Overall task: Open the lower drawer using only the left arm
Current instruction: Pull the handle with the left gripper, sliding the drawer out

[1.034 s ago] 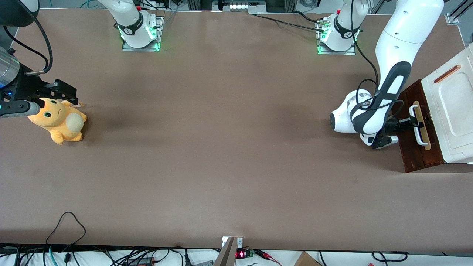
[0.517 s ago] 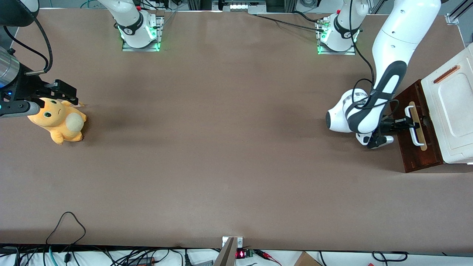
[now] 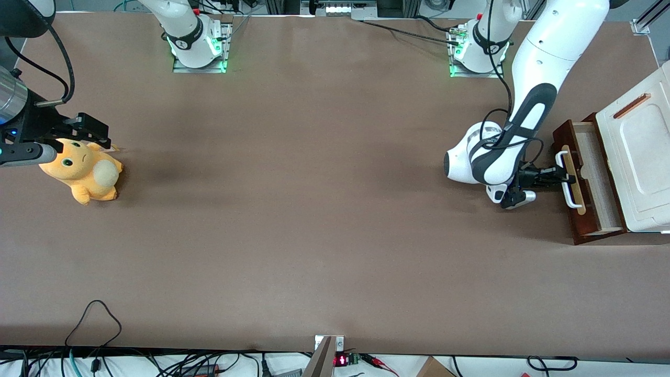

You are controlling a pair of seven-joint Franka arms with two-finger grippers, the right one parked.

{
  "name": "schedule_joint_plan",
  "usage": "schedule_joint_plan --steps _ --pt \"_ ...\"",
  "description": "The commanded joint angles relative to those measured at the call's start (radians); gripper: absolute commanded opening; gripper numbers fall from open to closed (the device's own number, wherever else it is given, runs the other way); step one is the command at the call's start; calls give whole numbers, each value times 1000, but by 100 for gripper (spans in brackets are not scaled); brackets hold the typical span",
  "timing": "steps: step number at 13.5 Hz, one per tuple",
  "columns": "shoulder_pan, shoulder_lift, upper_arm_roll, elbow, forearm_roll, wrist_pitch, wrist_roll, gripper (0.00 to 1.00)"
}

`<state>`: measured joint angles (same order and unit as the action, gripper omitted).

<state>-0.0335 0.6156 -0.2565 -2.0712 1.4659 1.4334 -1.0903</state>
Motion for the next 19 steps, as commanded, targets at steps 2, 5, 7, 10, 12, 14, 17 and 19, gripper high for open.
schedule_joint_plan --steps 2,5,7,10,12,14,17,19 --pt "-23 13 -29 33 8 32 41 3" --pt "-23 16 -29 32 -1 32 41 61" --pt "-22 13 -29 31 -1 32 43 99" --pt "-20 0 -32 40 -28 33 44 100" --pt "-20 -25 -43 101 -131 45 56 100" --pt "-17 -75 -50 175 -285 103 159 100" --pt "-14 -154 -46 282 -470 133 419 100" --pt "-6 -206 -40 382 -678 136 516 100"
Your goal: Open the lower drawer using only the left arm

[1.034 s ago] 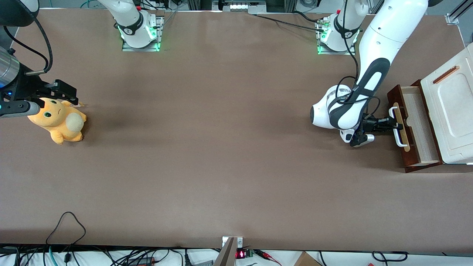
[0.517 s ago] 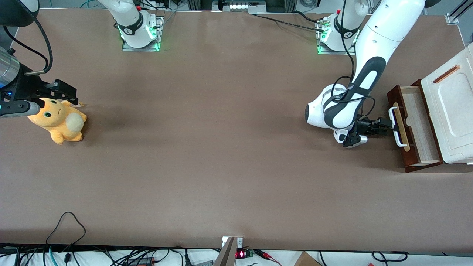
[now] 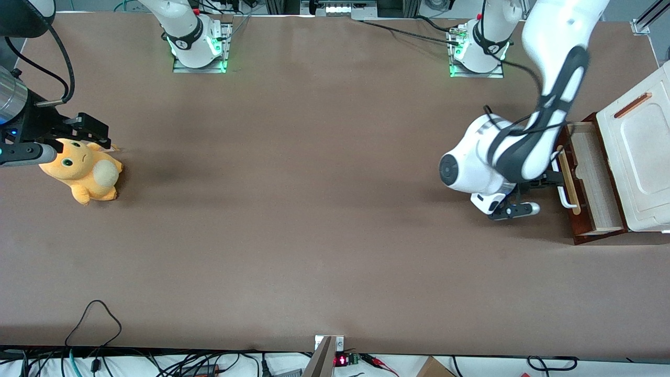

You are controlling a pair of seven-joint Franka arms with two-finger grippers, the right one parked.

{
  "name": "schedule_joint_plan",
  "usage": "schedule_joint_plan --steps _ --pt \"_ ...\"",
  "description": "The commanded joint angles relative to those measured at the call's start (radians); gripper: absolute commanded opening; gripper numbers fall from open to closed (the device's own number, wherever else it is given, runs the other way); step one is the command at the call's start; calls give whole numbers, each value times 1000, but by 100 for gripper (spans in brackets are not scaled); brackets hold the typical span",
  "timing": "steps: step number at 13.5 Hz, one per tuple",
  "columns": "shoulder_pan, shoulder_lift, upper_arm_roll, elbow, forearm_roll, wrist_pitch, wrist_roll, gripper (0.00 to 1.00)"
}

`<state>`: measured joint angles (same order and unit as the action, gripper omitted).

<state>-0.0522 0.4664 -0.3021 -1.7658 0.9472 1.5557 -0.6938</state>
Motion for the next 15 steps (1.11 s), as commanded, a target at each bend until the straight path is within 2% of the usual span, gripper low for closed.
schedule_joint_plan --steps 1,3,5,8,9,12,13,15 --pt "12 -83 20 112 -248 12 154 100" --pt "20 -155 34 135 -377 14 229 100" --pt "23 -222 89 169 -599 12 288 100" --pt "23 -288 193 202 -816 12 509 100" --pt "23 -304 216 210 -855 12 543 100" --pt "26 -345 238 210 -867 15 629 100" --pt "28 -354 253 209 -904 23 660 100" --pt "31 -362 271 206 -920 34 736 100"
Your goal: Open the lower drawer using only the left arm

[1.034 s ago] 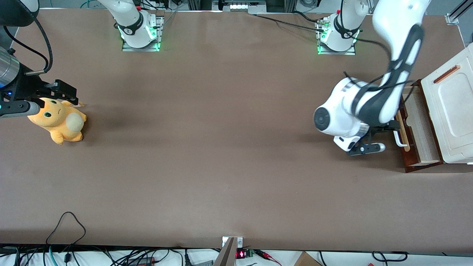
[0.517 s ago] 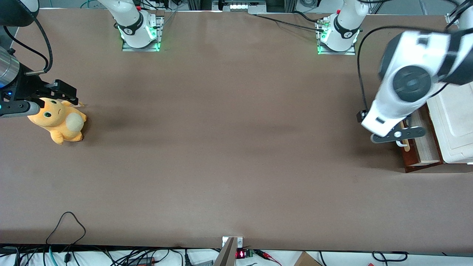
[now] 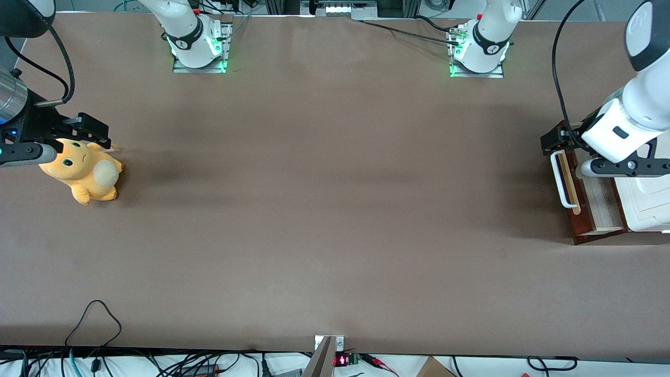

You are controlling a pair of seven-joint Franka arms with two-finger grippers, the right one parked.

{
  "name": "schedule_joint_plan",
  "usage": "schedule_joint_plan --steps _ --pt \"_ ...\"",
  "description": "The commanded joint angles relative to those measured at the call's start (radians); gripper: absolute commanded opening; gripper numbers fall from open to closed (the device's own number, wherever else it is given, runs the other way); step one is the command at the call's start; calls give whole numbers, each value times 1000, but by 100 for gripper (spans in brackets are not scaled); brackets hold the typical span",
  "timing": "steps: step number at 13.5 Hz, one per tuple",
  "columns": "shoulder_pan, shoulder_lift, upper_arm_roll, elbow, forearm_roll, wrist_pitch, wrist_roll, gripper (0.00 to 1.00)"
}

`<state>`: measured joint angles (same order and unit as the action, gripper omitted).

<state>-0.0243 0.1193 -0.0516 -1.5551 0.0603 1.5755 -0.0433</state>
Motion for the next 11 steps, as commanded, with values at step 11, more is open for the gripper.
schedule_joint_plan --steps 11 --pt "24 -18 23 -5 -103 47 95 100"
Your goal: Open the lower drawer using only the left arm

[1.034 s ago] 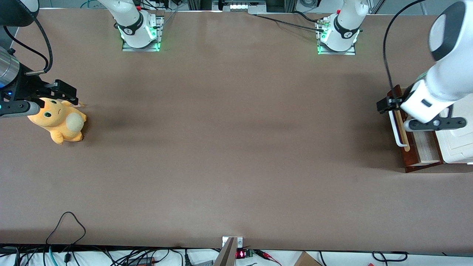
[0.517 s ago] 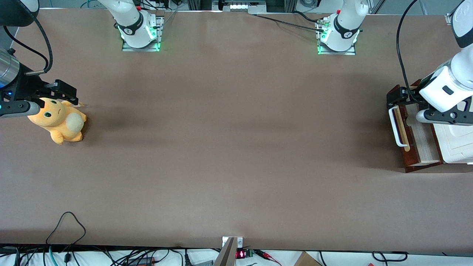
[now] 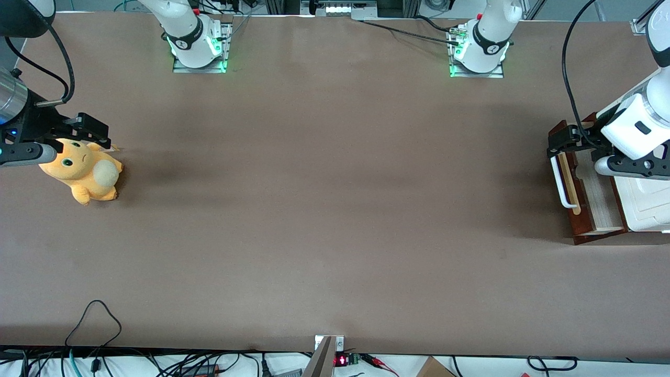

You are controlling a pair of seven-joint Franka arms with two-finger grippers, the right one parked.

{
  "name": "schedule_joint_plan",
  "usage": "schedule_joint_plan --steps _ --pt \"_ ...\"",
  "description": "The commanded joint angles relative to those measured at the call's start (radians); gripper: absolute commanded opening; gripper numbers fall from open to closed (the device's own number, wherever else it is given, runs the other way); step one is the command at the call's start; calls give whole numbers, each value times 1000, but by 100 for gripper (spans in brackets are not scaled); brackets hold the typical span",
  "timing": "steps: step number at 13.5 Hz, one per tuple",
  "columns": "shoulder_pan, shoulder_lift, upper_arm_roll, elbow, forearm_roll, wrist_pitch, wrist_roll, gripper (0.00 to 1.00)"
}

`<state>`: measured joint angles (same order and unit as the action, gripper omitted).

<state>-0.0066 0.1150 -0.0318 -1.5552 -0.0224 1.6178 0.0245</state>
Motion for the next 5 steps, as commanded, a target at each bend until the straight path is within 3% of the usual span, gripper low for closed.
schedule_joint_plan --steps 1,5 --pt "7 -15 3 -5 -19 5 26 100" --pt "5 -14 3 -2 -14 2 18 100"
